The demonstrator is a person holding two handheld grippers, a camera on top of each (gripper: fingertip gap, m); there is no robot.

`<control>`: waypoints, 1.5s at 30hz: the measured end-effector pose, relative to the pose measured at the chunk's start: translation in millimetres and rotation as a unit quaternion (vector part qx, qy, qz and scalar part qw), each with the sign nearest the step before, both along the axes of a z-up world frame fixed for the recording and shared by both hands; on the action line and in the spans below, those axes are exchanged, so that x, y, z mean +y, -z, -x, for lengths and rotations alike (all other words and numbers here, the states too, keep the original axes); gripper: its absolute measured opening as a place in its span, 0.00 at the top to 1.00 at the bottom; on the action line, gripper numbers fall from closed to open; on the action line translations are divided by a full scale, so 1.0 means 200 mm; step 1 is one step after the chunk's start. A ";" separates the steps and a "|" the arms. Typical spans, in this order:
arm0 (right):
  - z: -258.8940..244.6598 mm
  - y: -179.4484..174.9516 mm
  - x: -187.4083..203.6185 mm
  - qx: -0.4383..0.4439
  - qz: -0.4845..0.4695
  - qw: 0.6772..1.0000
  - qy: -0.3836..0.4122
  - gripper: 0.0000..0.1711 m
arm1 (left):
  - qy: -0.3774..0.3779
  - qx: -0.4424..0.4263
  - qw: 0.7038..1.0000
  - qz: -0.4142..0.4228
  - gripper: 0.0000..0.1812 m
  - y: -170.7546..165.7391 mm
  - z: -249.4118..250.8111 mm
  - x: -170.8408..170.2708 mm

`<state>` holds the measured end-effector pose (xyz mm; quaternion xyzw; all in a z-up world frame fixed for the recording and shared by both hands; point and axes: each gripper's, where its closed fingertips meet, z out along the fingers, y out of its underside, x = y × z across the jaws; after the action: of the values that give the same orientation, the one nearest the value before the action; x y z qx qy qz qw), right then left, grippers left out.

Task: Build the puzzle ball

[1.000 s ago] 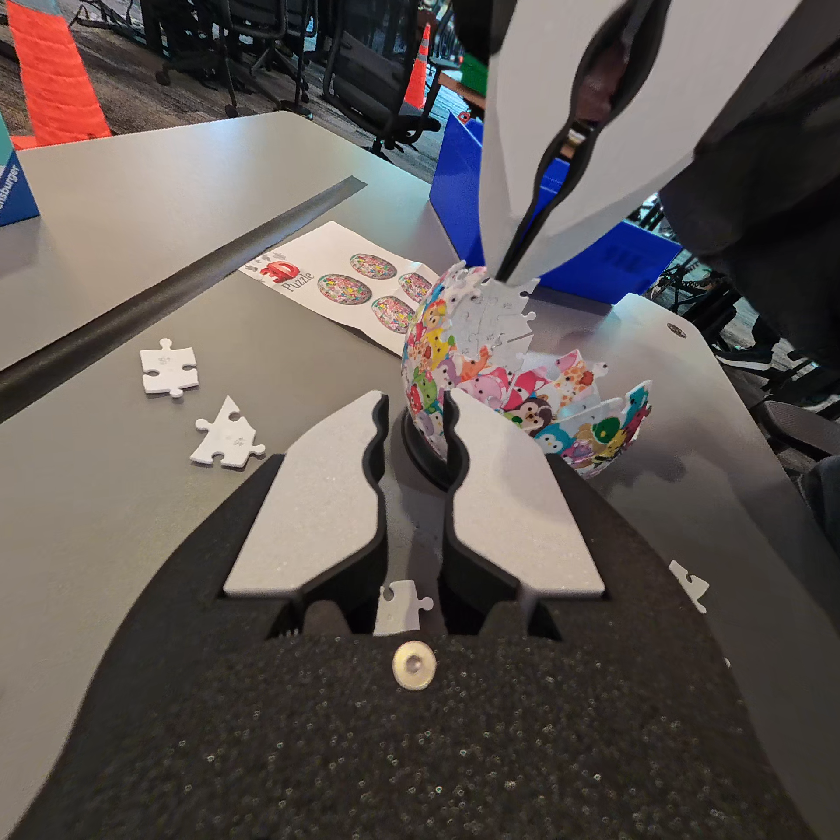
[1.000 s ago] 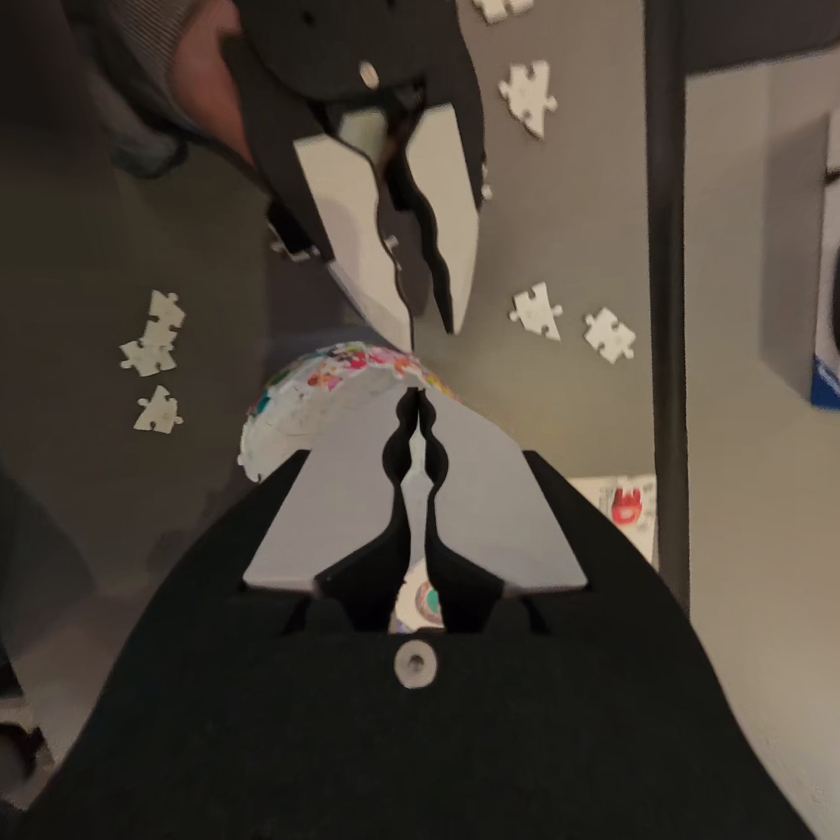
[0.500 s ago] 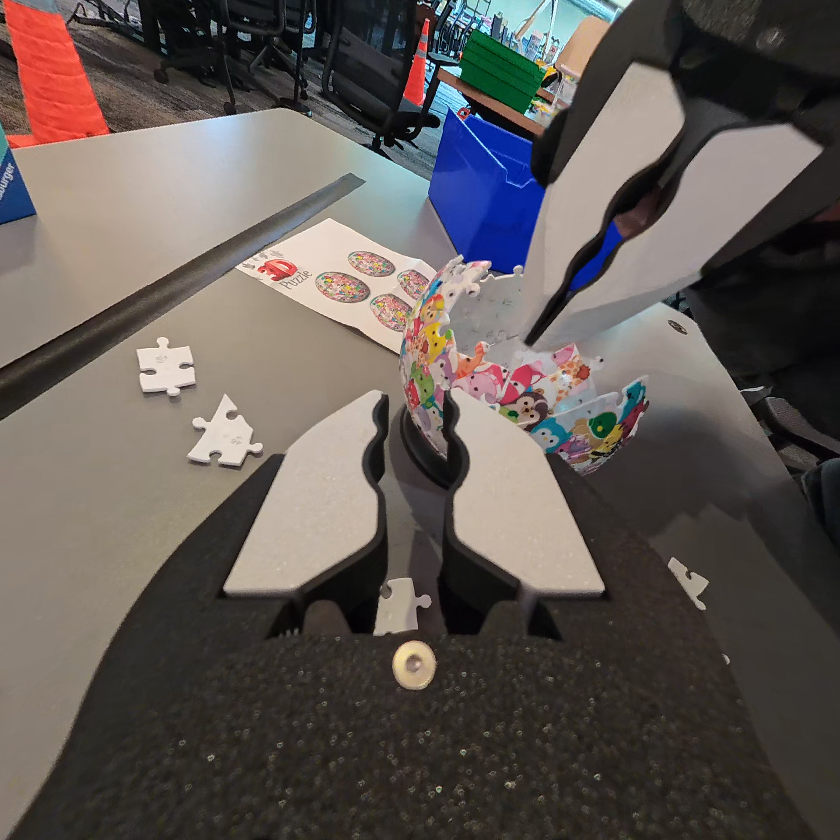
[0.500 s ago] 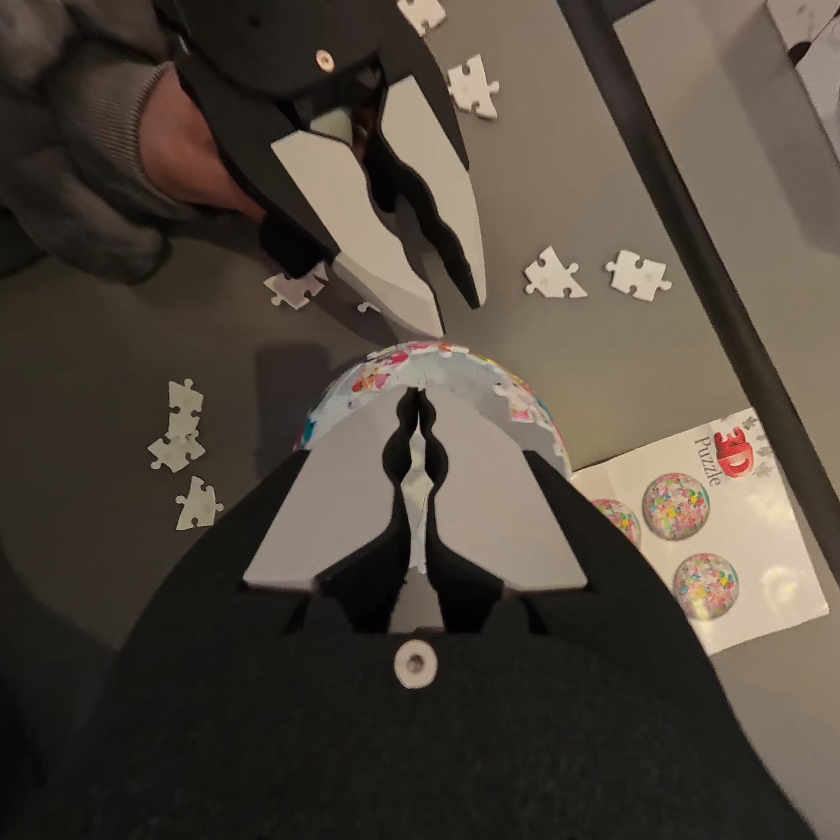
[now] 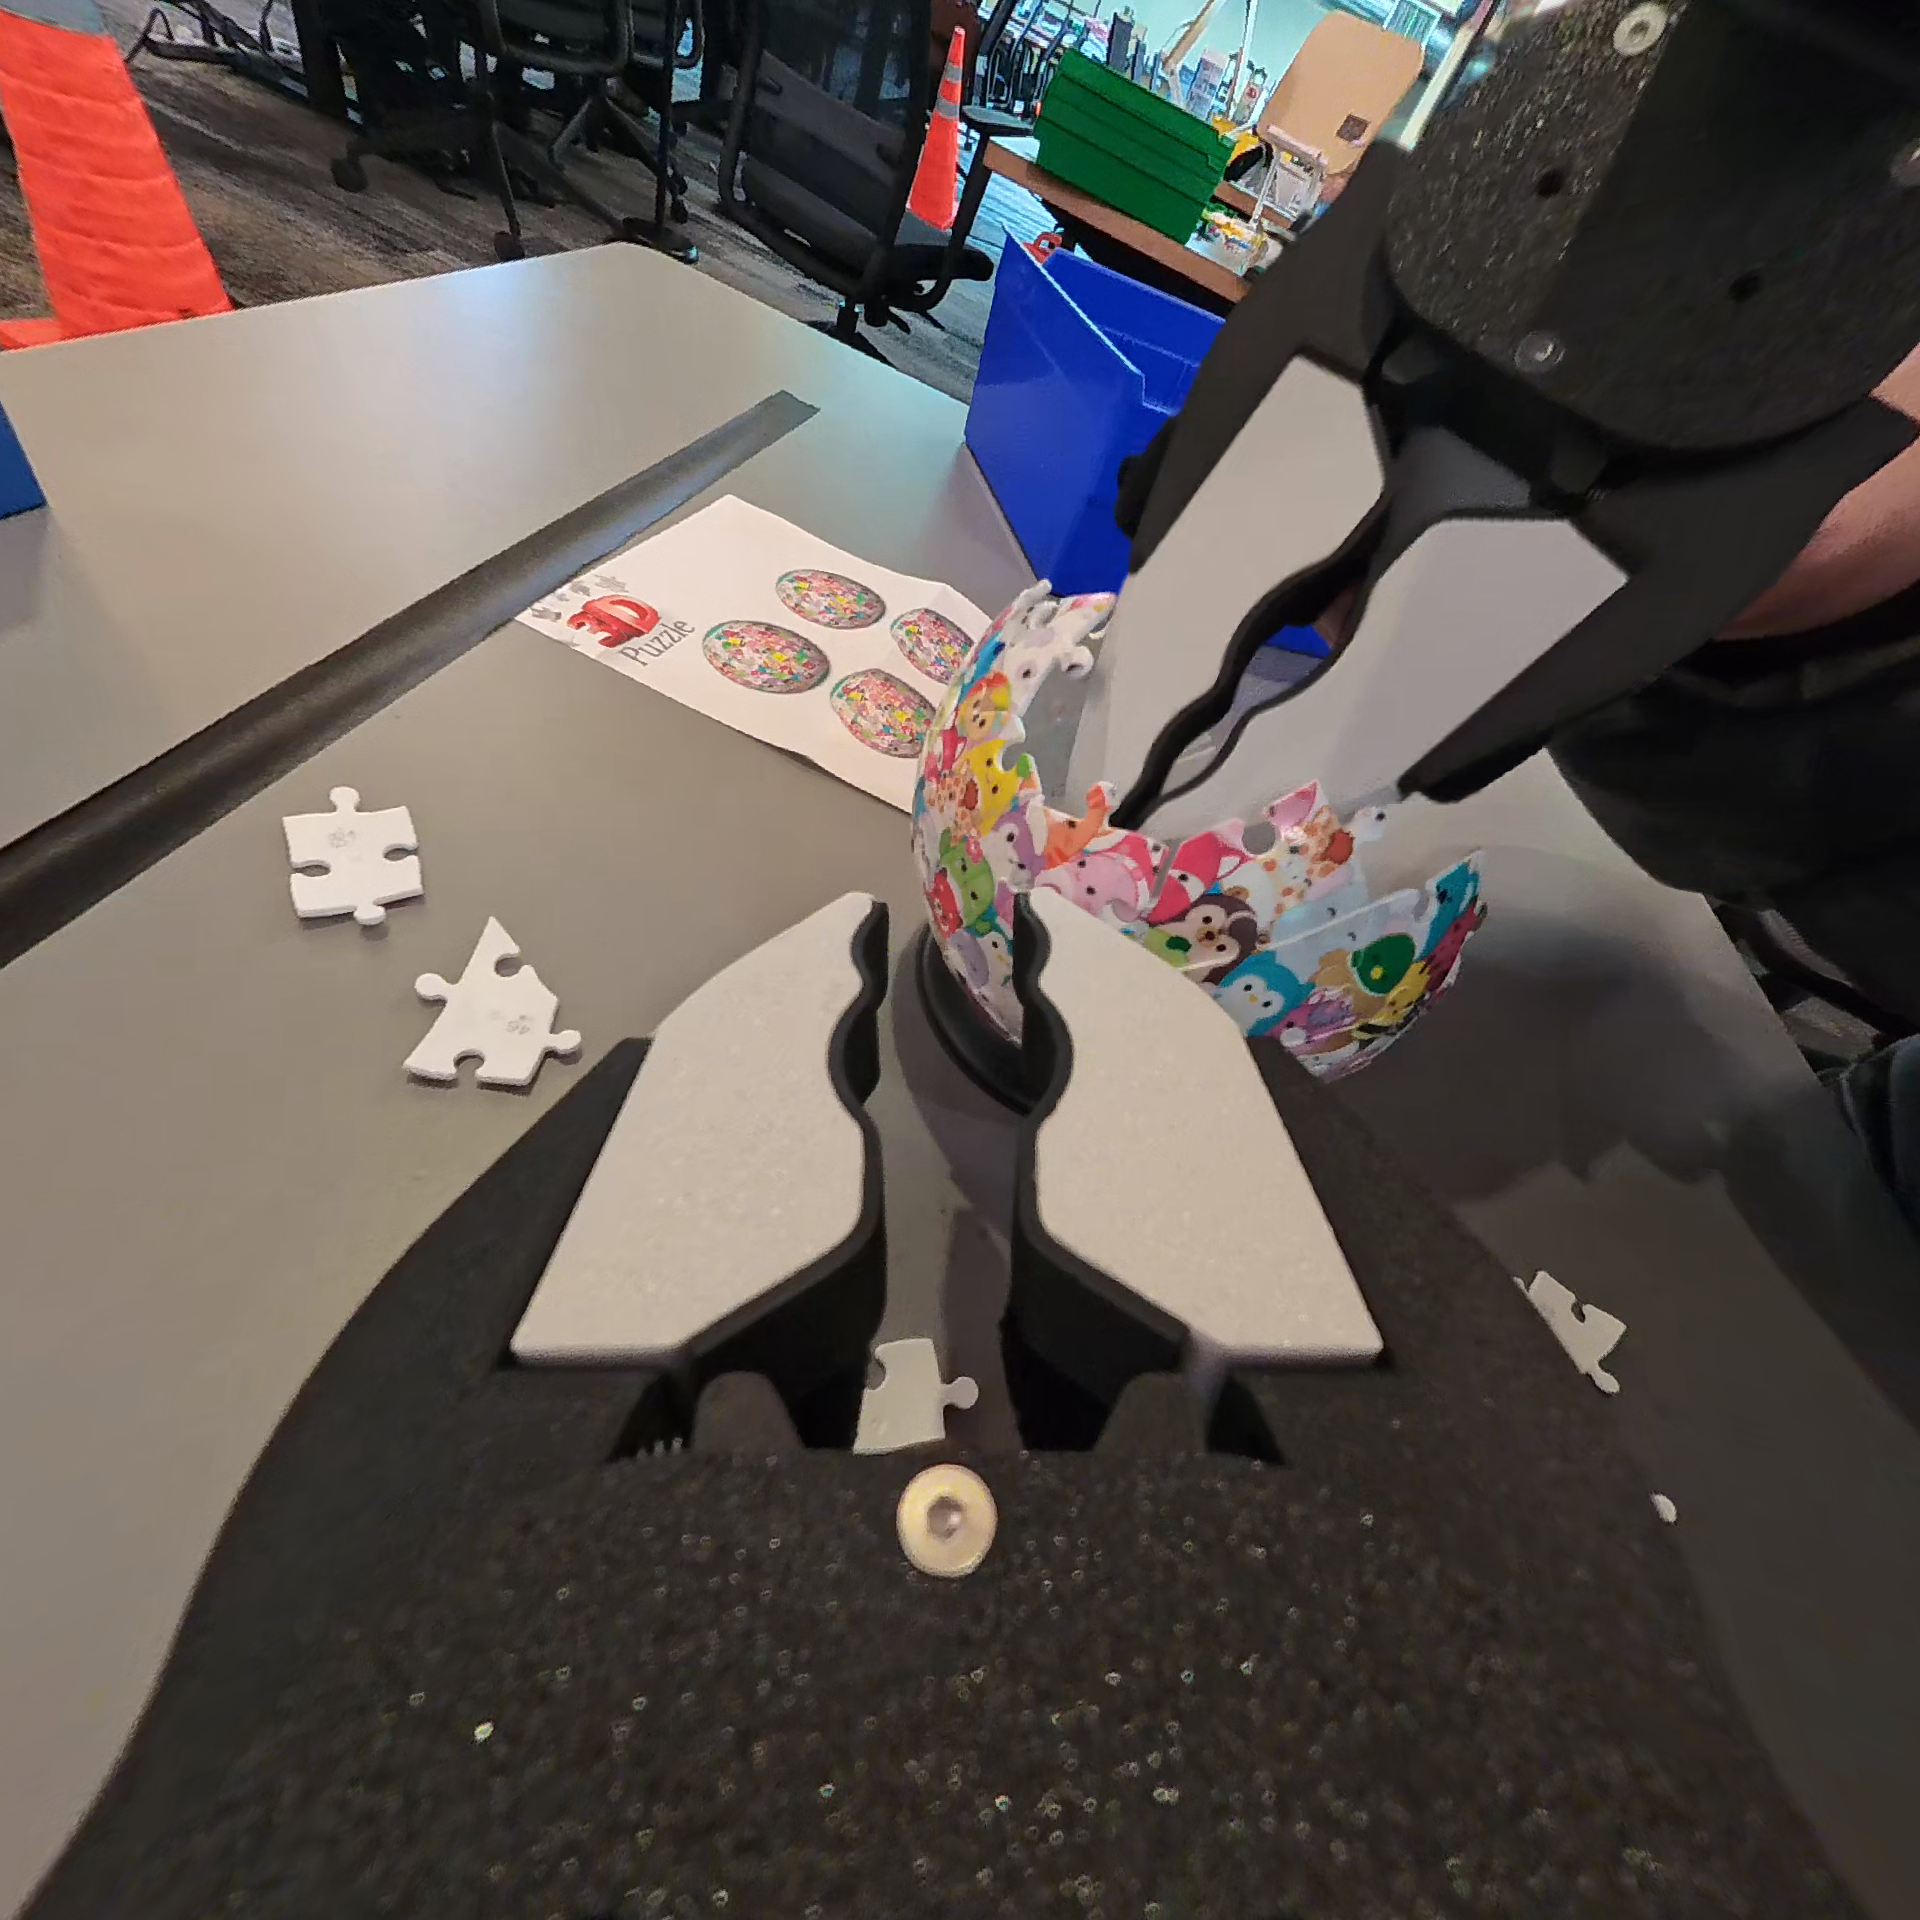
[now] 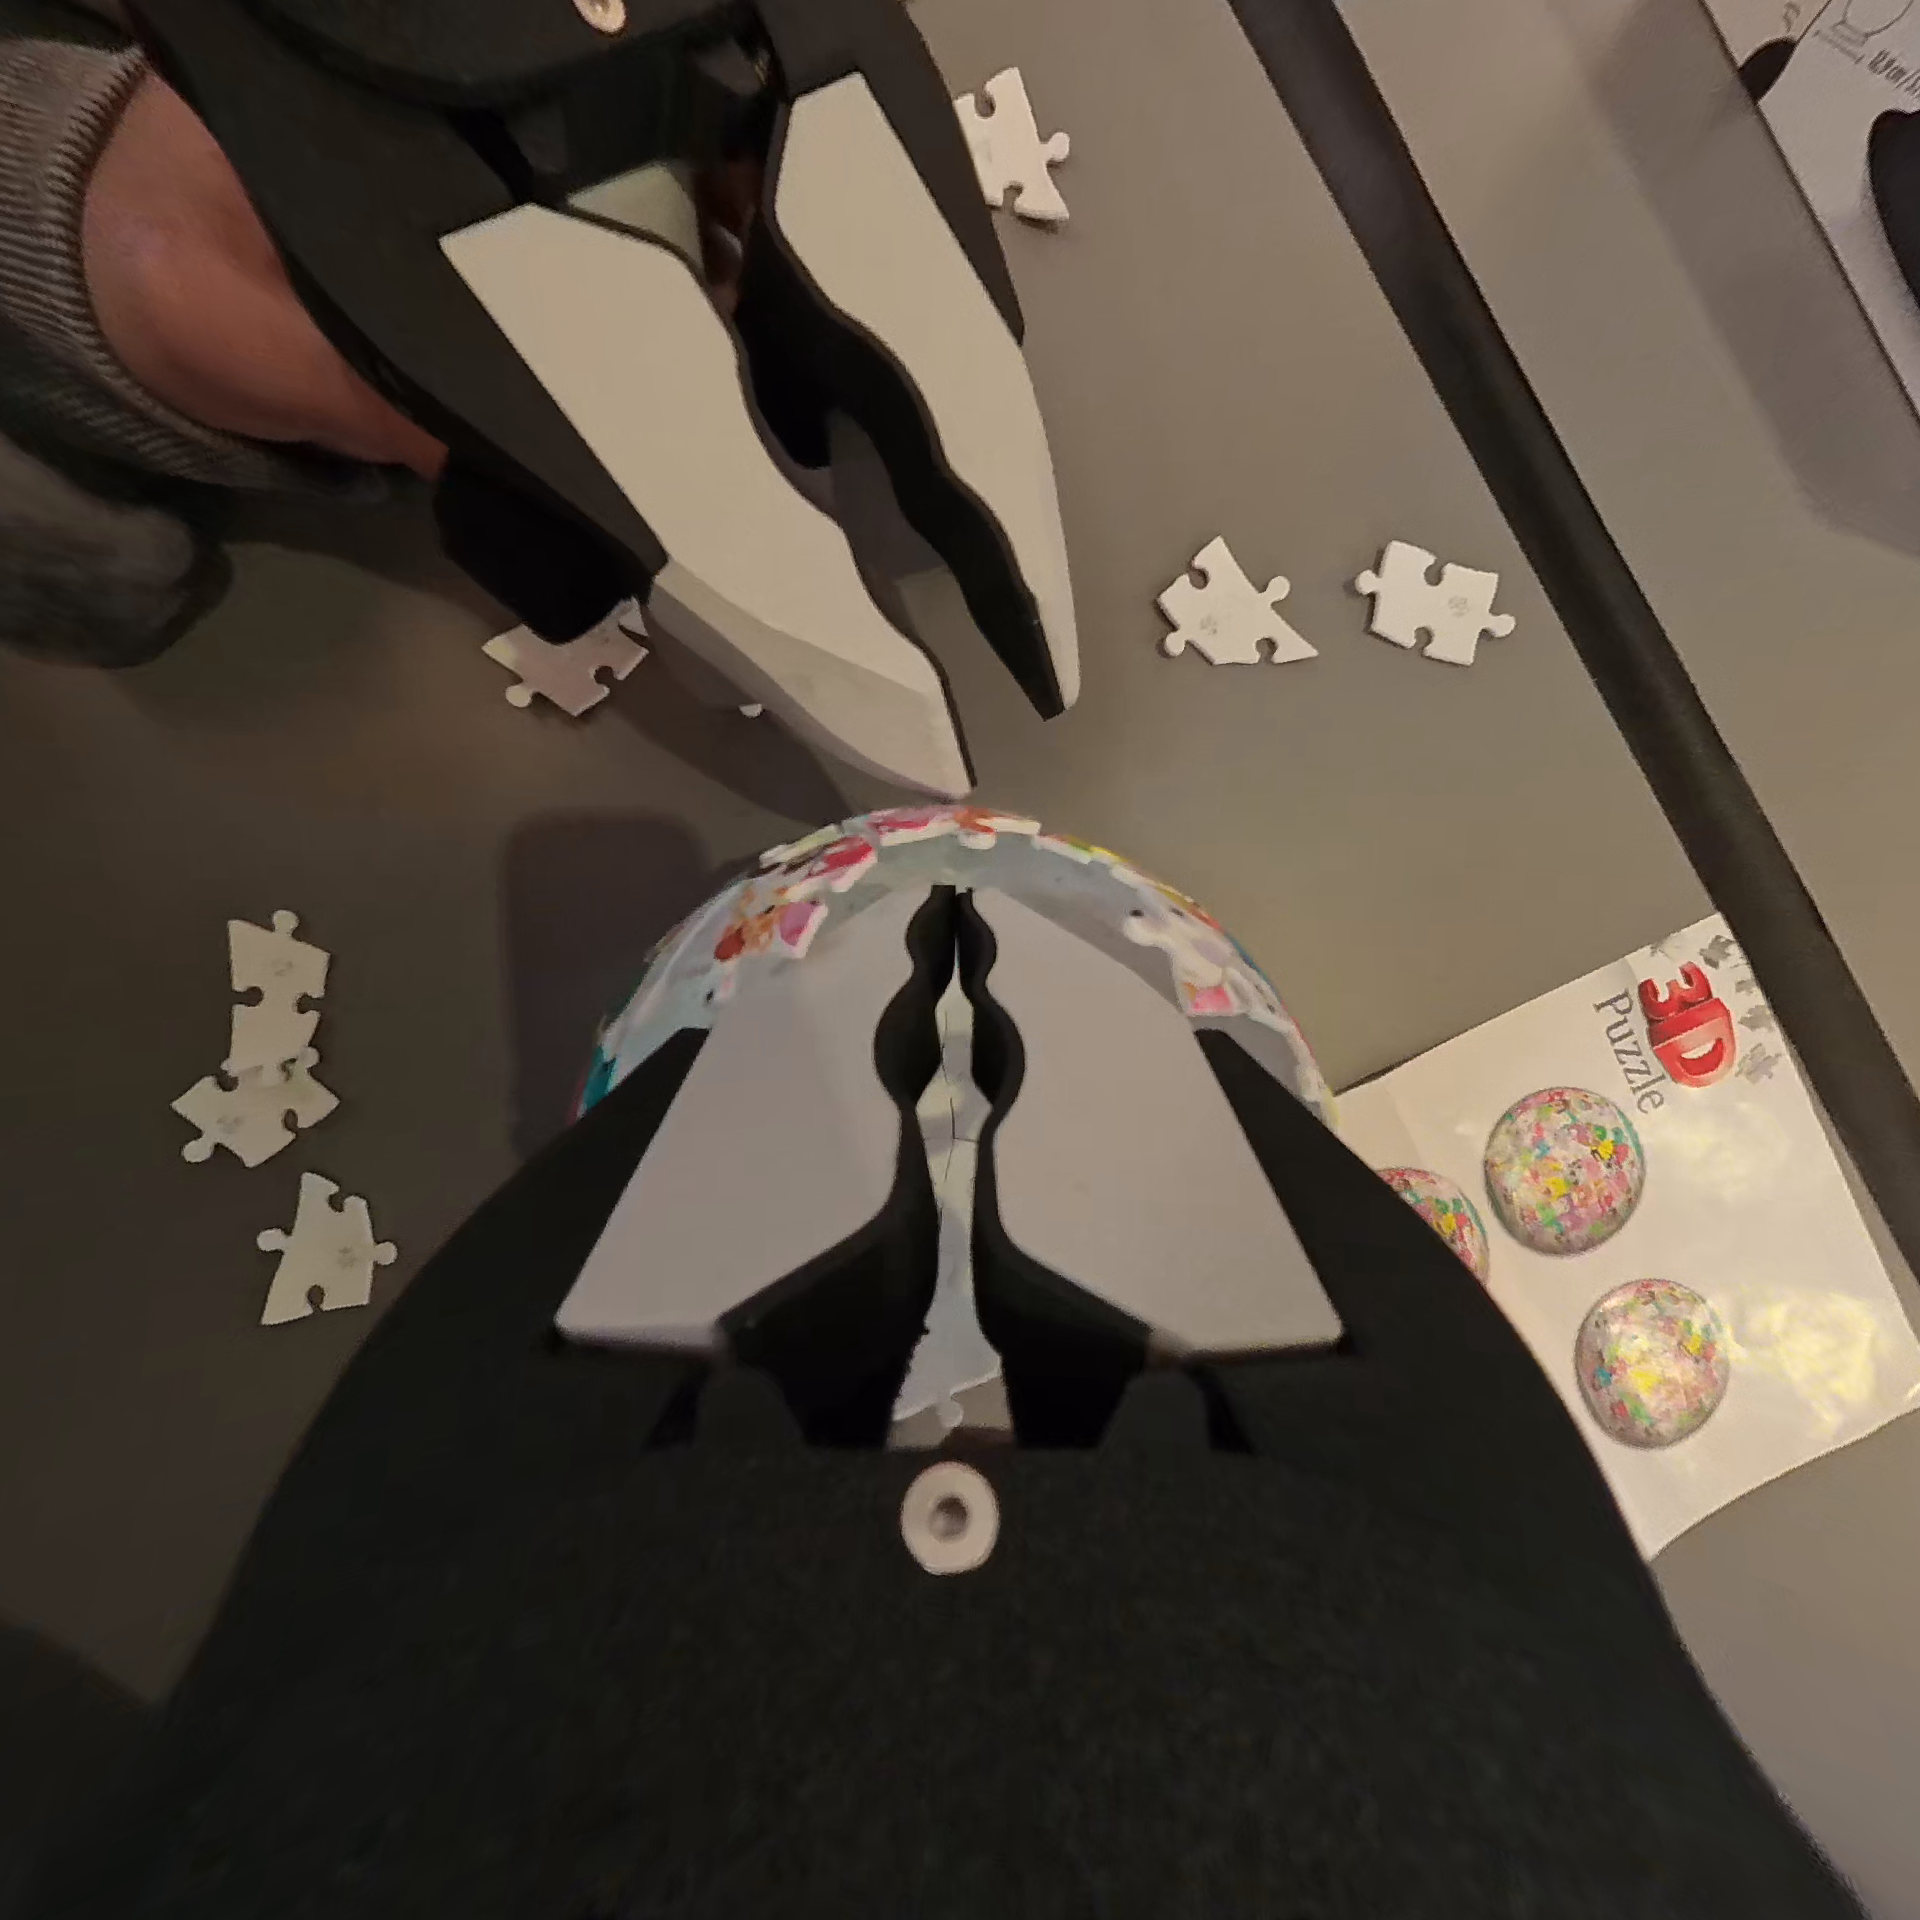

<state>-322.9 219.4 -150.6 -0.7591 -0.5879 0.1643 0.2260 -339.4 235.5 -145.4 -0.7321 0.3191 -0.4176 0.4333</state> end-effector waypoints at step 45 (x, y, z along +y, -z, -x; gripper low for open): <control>-0.04 0.03 -0.06 0.026 0.015 1.000 -0.003 1.00 | 0.015 0.013 1.000 -0.002 0.88 0.02 -0.03 -0.06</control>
<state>-315.1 207.7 -157.0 -0.7563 -0.5812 0.1939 0.2294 -333.7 222.6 -148.6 -0.7317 0.3364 -0.4135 0.4248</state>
